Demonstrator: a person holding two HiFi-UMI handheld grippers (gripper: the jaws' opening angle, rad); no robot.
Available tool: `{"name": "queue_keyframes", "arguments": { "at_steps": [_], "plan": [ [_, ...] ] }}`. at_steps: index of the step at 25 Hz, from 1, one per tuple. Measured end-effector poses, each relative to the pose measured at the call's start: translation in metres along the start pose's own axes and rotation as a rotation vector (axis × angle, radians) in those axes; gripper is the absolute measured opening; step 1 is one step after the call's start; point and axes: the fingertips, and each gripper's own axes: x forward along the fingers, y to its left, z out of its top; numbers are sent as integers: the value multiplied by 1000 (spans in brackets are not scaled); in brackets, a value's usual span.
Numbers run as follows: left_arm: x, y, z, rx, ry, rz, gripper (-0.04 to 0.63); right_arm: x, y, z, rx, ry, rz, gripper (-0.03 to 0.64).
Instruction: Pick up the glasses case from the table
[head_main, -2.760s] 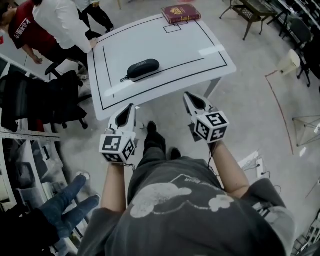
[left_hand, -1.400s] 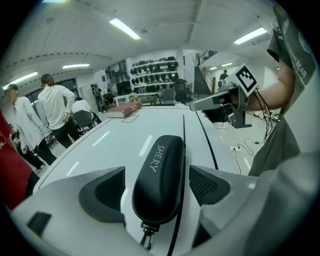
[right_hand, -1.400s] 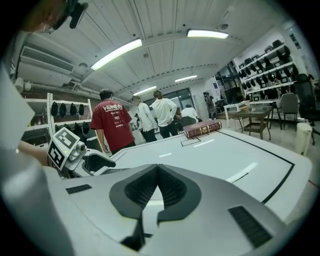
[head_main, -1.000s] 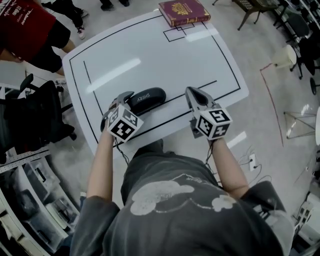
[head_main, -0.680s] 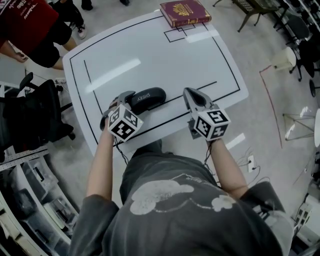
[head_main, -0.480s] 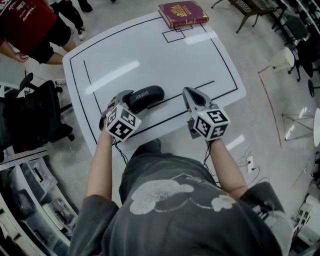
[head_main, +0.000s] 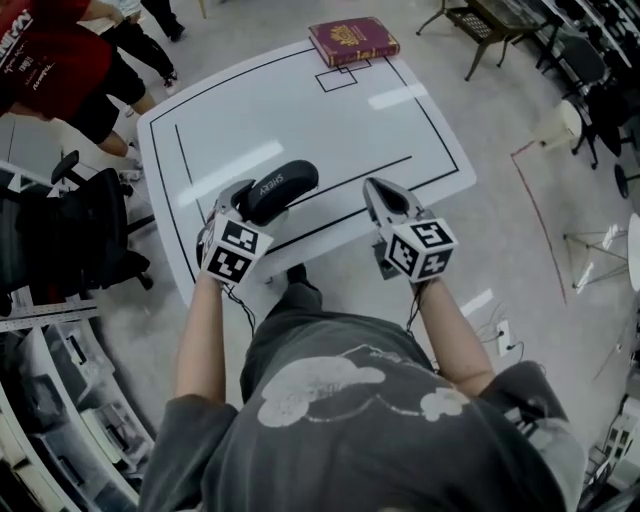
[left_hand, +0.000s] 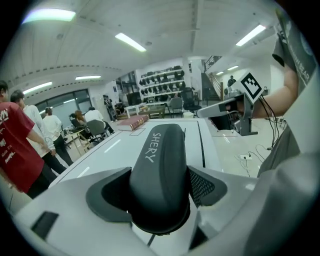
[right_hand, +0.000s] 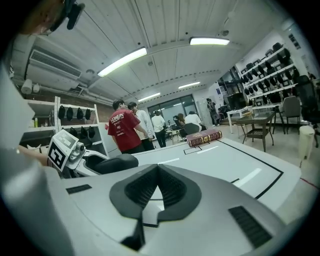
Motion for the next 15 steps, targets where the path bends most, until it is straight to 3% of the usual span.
{"name": "queue_keyframes", "arguments": {
  "at_steps": [9,15],
  "plan": [
    [-61,-47,11,-77,-81,108,334,-73,15,7,-14,-56,31,0],
    [-101,-96,2,-189,-117,144,334,-121,27,-2,-33,-60,86,0]
  ]
}}
